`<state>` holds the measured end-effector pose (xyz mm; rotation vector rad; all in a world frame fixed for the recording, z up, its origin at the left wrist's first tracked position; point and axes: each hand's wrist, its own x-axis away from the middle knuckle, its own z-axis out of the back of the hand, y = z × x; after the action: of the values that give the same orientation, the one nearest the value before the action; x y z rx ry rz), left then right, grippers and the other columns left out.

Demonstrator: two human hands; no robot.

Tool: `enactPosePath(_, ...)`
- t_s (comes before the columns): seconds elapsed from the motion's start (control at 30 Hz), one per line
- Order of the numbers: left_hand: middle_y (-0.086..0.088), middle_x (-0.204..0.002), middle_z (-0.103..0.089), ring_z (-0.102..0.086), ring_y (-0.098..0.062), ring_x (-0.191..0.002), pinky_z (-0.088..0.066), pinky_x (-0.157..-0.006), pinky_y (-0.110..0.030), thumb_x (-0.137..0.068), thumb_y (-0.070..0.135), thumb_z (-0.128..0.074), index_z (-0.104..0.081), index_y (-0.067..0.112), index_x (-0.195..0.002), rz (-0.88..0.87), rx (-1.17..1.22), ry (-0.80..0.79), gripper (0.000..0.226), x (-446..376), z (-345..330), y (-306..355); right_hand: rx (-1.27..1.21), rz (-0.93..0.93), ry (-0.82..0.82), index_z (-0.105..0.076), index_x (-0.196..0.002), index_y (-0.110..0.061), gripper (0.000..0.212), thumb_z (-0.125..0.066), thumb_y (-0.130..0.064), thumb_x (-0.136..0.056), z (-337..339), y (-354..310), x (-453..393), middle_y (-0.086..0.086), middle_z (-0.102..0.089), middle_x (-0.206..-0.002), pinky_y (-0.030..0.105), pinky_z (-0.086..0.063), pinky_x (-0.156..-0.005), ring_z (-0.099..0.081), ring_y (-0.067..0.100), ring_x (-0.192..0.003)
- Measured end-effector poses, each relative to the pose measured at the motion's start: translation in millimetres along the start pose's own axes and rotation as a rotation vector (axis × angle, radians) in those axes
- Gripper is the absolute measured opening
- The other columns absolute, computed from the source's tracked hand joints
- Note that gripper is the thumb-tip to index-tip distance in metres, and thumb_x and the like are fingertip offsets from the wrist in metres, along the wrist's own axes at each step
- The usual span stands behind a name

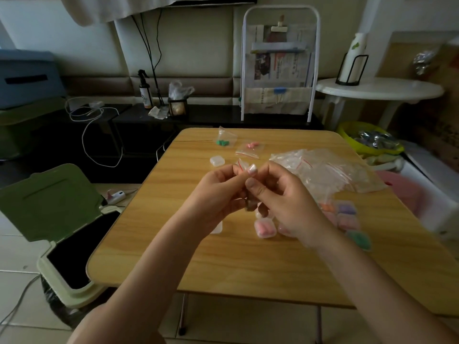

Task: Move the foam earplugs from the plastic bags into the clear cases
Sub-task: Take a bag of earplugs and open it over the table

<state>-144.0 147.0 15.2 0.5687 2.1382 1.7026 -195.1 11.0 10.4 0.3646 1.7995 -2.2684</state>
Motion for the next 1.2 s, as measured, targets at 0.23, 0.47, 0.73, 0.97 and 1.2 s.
enactPosePath(0.23, -0.006, -0.066, -0.050, -0.048, -0.014, -0.056, -0.045, -0.056, -0.026, -0.088, 0.036, -0.054, -0.057, 0.003, -0.096, -0.036, -0.147, -0.001, 0.034, 6, 2, 1, -0.258, -0.197, -0.084, -0.056, -0.089, -0.010, 0.025, -0.060, -0.034, -0.083, -2, 2, 0, 0.005, -0.064, -0.077, 0.053, -0.050, -0.077, -0.066, 0.021, -0.070)
enactPosePath(0.47, 0.009, -0.052, -0.051, -0.047, -0.004, -0.045, -0.041, -0.046, -0.018, -0.099, 0.028, -0.044, -0.050, 0.011, -0.077, -0.196, -0.501, 0.141, 0.029, 6, -4, -5, -0.116, -0.247, -0.030, -0.052, -0.094, 0.001, 0.027, -0.046, -0.025, -0.100, -12, 3, 0, 0.005, -0.066, -0.074, 0.049, -0.048, -0.065, -0.070, 0.028, -0.076)
enactPosePath(0.73, -0.003, -0.066, -0.055, -0.049, -0.014, -0.055, -0.040, -0.053, -0.028, -0.102, 0.030, -0.034, -0.050, 0.010, -0.077, -0.400, -0.869, 0.166, 0.035, 5, -6, -15, 0.095, -0.034, 0.073, -0.049, -0.081, -0.004, 0.027, -0.038, -0.018, -0.102, -19, 2, 6, -0.001, -0.046, -0.059, 0.014, -0.033, -0.043, -0.042, 0.005, -0.045)
enactPosePath(0.97, -0.007, -0.067, -0.059, -0.054, -0.022, -0.058, -0.045, -0.058, -0.046, -0.102, 0.033, -0.033, -0.051, 0.011, -0.077, -0.386, -0.916, 0.221, 0.038, 5, -15, -19, 0.401, 0.092, 0.215, -0.045, -0.084, -0.017, 0.024, -0.033, -0.030, -0.101, -24, 17, 8, -0.004, -0.047, -0.053, 0.039, -0.041, -0.044, -0.051, 0.018, -0.044)
enactPosePath(1.2, 0.000, -0.059, -0.054, -0.050, -0.018, -0.051, -0.042, -0.049, -0.039, -0.102, 0.034, -0.032, -0.051, 0.013, -0.075, -0.399, -0.954, 0.340, 0.039, 8, -23, -24, 0.452, 0.102, 0.215, -0.038, -0.078, -0.031, 0.025, -0.032, -0.030, -0.102, -25, 21, 7, -0.008, -0.048, -0.055, 0.030, -0.036, -0.046, -0.049, 0.009, -0.047)
